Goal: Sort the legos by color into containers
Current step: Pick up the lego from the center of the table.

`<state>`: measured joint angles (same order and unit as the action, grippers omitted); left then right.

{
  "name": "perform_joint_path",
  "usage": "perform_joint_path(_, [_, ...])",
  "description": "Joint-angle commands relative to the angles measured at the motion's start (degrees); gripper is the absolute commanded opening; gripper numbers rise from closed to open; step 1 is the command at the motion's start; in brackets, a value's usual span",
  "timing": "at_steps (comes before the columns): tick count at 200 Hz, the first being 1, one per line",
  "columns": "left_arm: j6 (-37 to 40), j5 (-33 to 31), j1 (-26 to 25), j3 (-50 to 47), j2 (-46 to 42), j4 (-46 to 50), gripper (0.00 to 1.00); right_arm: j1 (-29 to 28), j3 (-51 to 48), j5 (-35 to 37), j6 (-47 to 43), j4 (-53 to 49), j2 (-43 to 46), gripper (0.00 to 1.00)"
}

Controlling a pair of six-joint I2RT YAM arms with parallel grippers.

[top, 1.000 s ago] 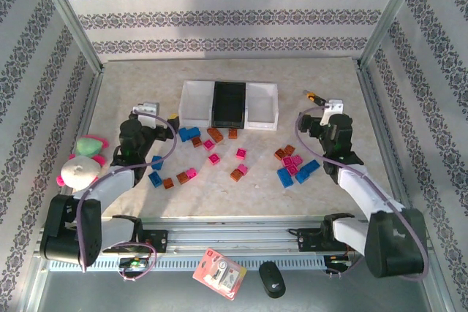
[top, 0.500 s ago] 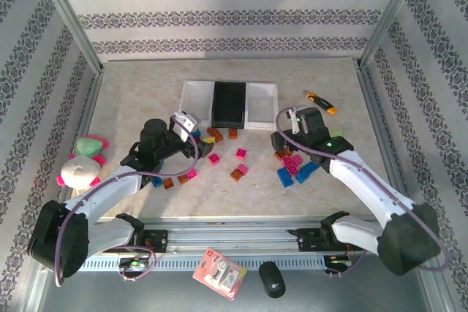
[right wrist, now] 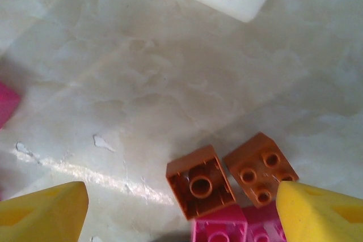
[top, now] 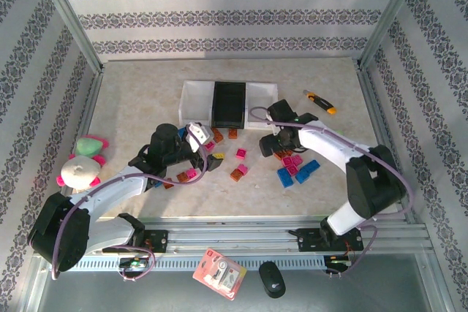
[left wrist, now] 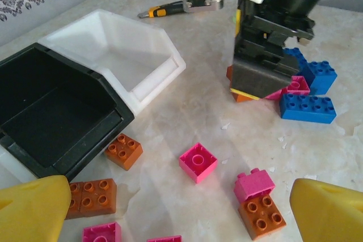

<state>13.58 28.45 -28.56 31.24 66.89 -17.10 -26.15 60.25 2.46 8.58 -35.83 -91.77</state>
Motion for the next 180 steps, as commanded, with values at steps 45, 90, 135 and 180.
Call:
perform_joint_path(45, [2.59,-0.60,-1.21,-1.56,0.16,-0.74,0.99,-0.74,6.98,-3.80,-1.87,-2.26,-10.17,0.80])
perform_joint_path(90, [3.16,-1.60,-1.74,-2.32,0.24,-1.09,0.99,-0.85,5.08,-3.68,0.22,-2.40,-12.17,0.77])
perform_joint_path(135, [4.06,-1.91,-1.87,-2.18,0.28,-0.84,0.99,-0.83,2.25,-2.47,1.22,-2.65,-9.60,0.73])
perform_joint_path(180, [5.21,-2.46,-1.88,-2.50,-0.69,-0.30,0.99,-0.74,2.94,-1.79,1.44,-4.64,-9.80,0.63])
